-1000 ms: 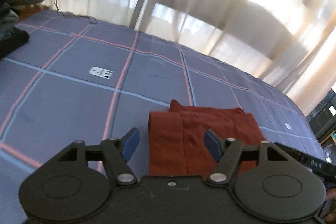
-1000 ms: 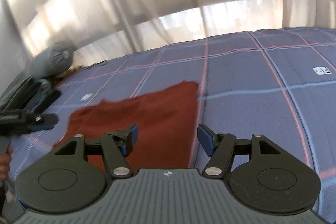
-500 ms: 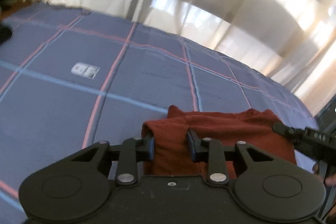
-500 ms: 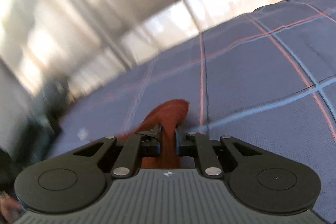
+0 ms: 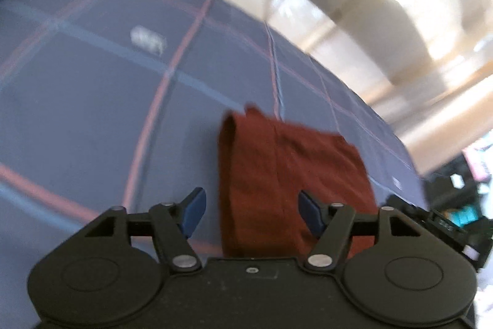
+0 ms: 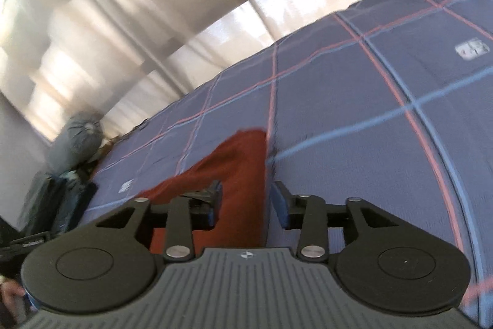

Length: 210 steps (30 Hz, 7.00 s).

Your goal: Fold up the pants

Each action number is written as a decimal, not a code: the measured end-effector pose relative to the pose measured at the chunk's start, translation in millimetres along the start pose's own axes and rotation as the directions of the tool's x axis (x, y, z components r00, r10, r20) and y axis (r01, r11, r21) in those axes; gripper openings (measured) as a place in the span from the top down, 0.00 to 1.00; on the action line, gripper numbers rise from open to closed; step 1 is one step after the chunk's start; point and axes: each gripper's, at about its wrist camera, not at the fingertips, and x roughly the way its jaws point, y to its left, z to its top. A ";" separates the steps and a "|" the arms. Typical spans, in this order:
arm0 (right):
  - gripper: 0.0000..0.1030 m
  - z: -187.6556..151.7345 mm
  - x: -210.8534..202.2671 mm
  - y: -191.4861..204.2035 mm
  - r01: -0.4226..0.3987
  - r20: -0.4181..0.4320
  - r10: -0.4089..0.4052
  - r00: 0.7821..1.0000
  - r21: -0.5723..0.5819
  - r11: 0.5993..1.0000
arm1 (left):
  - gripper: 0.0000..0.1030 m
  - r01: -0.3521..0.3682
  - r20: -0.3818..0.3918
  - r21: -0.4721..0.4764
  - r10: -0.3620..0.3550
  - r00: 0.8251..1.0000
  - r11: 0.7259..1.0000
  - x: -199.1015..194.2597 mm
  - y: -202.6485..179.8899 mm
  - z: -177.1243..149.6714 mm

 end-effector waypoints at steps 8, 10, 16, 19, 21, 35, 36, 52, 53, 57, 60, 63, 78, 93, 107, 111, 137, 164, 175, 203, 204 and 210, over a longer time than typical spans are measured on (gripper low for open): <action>0.12 -20.9 -8.0 5.1 -0.074 -0.101 0.078 0.992 0.045 0.996 | 0.00 0.129 -0.060 0.016 -0.128 0.990 0.992 22.0 -6.9 -2.4; 0.12 -24.9 -7.8 6.3 -0.074 -0.120 0.079 0.990 0.049 0.996 | 0.00 0.137 -0.069 0.033 -0.135 0.989 0.990 27.4 -11.5 -3.5; 0.12 -31.1 2.3 6.7 -0.071 -0.138 0.083 0.987 0.087 0.994 | 0.00 0.140 -0.017 0.018 -0.140 0.990 0.990 39.9 -18.3 0.5; 0.12 -30.4 10.0 6.5 -0.059 -0.118 0.072 0.990 0.108 0.992 | 0.00 0.098 0.005 0.059 -0.099 0.995 0.993 42.9 -28.2 -1.5; 0.12 -29.8 12.4 6.9 -0.056 -0.108 0.070 0.992 0.123 0.991 | 0.00 0.077 0.008 0.086 -0.077 0.997 0.993 43.2 -31.9 -3.1; 0.15 -34.5 3.8 -2.0 -0.080 -0.118 0.098 0.988 0.149 0.986 | 0.00 0.207 -0.119 0.027 -0.202 0.972 0.978 45.3 -5.8 12.1; 0.15 -34.9 4.3 -2.2 -0.085 -0.114 0.103 0.988 0.154 0.984 | 0.00 0.229 -0.115 0.016 -0.226 0.967 0.973 49.8 -6.5 13.7; 0.16 -34.9 9.2 1.9 -0.081 -0.106 0.097 0.990 0.145 0.986 | 0.00 0.151 -0.097 0.046 -0.146 0.984 0.987 39.3 -0.4 16.8; 0.17 -35.3 8.8 2.5 -0.082 -0.107 0.096 0.990 0.134 0.988 | 0.00 0.164 -0.106 0.049 -0.158 0.982 0.985 38.5 1.1 17.0; 0.17 -35.5 9.1 0.9 -0.083 -0.103 0.099 0.990 0.148 0.986 | 0.00 0.174 -0.161 0.127 -0.152 0.975 0.977 41.6 -9.8 17.5; 0.17 -36.0 9.6 0.6 -0.084 -0.098 0.099 0.990 0.152 0.985 | 0.00 0.199 -0.164 0.123 -0.178 0.970 0.972 50.6 -16.6 19.4; 0.16 -36.5 10.2 1.2 -0.081 -0.090 0.096 0.991 0.159 0.984 | 0.00 0.181 -0.137 0.136 -0.163 0.977 0.974 54.9 -21.7 17.9; 0.74 -20.3 -10.1 18.6 -0.116 0.004 0.116 0.993 0.123 0.986 | 0.00 0.205 -0.038 0.185 -0.201 0.979 0.961 30.0 -60.3 5.4; 0.70 -27.7 -12.4 -8.1 0.004 -0.041 0.001 0.999 0.115 0.993 | 0.00 0.073 -0.120 0.194 -0.050 0.992 0.978 33.9 -24.3 -3.0; 0.69 -29.0 -11.8 -11.3 0.025 -0.047 -0.019 0.999 0.135 0.991 | 0.00 0.304 -0.220 -0.014 -0.299 0.928 0.953 84.5 -32.9 16.0; 0.64 -29.5 -14.8 -11.4 0.020 -0.042 -0.015 0.999 0.135 0.991 | 0.00 0.280 -0.258 0.062 -0.255 0.932 0.958 83.5 -38.9 11.3; 0.75 20.6 -56.1 10.5 -0.098 0.125 0.092 0.988 0.043 0.994 | 0.00 0.391 -0.135 0.149 -0.373 0.918 0.908 79.4 -132.4 32.2; 0.74 284.6 -116.6 -247.0 0.187 0.460 -0.177 0.870 0.024 0.982 | 0.00 0.482 -0.163 0.283 -0.453 0.876 0.829 410.1 -450.6 81.3; 0.06 266.7 -23.5 -338.3 0.477 0.291 -0.487 0.824 0.107 0.872 | 0.00 0.269 -0.177 0.370 -0.217 0.960 0.889 486.1 -411.6 61.7; 0.00 221.4 -45.4 -288.4 0.573 0.324 -0.504 0.801 -0.166 0.803 | 0.00 0.175 -0.073 0.528 -0.160 0.984 0.831 432.6 -430.3 32.6; 0.00 221.2 -53.1 -283.2 0.562 0.334 -0.494 0.803 -0.147 0.814 | 0.00 0.174 -0.060 0.540 -0.168 0.984 0.823 423.4 -434.1 31.8; 0.00 215.9 -95.0 -232.6 0.557 0.343 -0.477 0.809 -0.190 0.808 | 0.00 0.128 0.014 0.597 -0.170 0.985 0.792 364.4 -452.9 17.1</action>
